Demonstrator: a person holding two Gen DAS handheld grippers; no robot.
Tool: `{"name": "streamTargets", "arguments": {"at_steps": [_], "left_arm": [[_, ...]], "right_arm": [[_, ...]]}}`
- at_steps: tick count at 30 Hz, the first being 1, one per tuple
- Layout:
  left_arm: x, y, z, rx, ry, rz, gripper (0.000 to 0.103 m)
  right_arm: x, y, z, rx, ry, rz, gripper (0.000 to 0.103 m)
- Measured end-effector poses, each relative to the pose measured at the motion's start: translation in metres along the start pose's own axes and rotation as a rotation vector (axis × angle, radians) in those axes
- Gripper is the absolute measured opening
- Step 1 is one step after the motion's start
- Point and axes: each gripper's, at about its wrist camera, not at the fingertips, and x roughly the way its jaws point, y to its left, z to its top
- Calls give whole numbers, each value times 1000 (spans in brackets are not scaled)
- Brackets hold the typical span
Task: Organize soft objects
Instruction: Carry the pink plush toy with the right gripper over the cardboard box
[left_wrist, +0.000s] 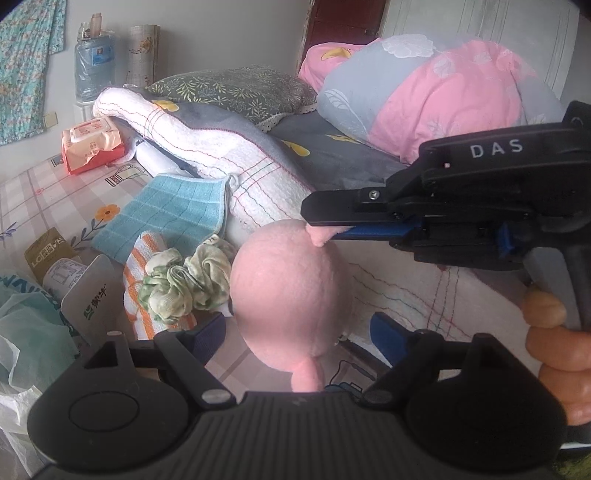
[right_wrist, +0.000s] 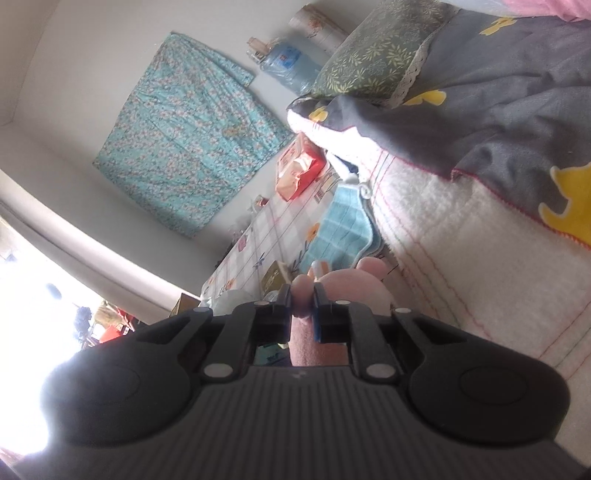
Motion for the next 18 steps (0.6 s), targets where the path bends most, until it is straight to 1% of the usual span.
{"name": "streamTargets", "arguments": {"at_steps": [4, 7, 9, 14, 18], "left_arm": [[2, -2, -2, 17, -2, 21, 84], [2, -6, -2, 39, -3, 27, 77], [0, -8, -3, 55, -17, 34, 76], [-11, -10, -4, 72, -37, 15, 73], [-25, -10, -4, 79, -59, 12, 72]], "right_arm": [[0, 9, -7, -6, 25, 29, 9], [-3, 12, -9, -6, 28, 39, 9], [-6, 14, -10, -7, 28, 45, 9], [-14, 20, -8, -22, 22, 50, 9], [-21, 33, -8, -56, 17, 60, 9]]}}
